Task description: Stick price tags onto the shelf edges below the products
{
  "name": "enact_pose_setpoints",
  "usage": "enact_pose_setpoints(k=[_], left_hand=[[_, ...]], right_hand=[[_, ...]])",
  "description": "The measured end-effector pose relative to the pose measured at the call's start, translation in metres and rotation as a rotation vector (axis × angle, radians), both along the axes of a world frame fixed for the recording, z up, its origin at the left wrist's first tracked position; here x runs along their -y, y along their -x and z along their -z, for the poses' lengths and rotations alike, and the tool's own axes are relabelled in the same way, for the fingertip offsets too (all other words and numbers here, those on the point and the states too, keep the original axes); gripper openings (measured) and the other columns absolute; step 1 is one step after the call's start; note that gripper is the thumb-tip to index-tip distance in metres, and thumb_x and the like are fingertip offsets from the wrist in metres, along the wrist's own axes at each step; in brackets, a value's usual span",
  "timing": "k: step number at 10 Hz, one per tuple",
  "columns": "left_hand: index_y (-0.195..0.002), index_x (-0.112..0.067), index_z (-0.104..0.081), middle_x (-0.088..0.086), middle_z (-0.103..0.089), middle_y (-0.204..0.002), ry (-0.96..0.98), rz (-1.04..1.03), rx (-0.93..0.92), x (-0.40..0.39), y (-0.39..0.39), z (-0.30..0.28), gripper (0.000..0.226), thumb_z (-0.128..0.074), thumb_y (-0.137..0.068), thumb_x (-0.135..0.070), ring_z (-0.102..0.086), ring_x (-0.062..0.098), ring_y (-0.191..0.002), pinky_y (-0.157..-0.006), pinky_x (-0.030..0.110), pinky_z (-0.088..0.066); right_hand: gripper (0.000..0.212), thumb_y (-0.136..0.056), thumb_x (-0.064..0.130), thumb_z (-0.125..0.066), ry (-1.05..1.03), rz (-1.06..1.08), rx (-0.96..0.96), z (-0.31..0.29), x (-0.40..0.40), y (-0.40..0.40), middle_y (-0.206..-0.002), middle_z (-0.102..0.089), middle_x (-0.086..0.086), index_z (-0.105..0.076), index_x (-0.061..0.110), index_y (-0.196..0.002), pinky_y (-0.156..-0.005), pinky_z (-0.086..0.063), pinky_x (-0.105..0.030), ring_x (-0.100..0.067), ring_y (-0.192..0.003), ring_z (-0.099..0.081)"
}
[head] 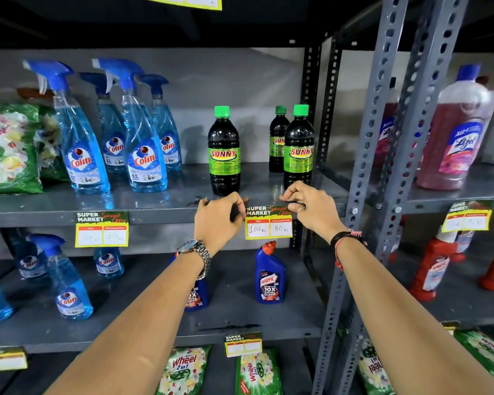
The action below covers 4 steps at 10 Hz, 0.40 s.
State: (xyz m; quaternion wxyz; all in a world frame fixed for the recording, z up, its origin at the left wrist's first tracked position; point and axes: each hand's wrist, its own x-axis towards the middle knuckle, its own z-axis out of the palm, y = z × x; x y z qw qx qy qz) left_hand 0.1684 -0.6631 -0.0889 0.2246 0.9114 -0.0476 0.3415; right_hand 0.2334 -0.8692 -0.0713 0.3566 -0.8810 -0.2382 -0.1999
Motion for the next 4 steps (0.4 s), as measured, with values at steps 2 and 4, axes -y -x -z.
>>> enact_pose_setpoints(k=[2,4], left_hand=[[-0.104,-0.018,-0.053,-0.001,-0.072,-0.103,-0.128,0.033,-0.064,-0.017,0.023,-0.044,0.021,-0.054,-0.084,-0.012,-0.067,0.024,-0.092,-0.102,0.039,-0.036],[-0.142,-0.005,-0.030,0.018,-0.032,-0.153,-0.474,-0.213,0.247,-0.037,0.027,-0.081,0.059,-0.048,-0.090,-0.025,-0.026,0.028,-0.143,-0.120,0.050,-0.011]], right_hand=[[0.036,-0.088,-0.007,-0.042,0.105,-0.056,0.040,-0.037,0.002,0.016,-0.116,-0.068,-0.009,-0.053,0.018,-0.112,-0.087,-0.052,-0.038,-0.025,-0.109,-0.062],[0.048,-0.099,0.019,-0.042,-0.010,0.083,0.519,-0.078,0.007,0.042,-0.155,-0.029,-0.011,-0.026,0.017,-0.145,-0.112,-0.027,-0.050,-0.027,-0.143,-0.024]])
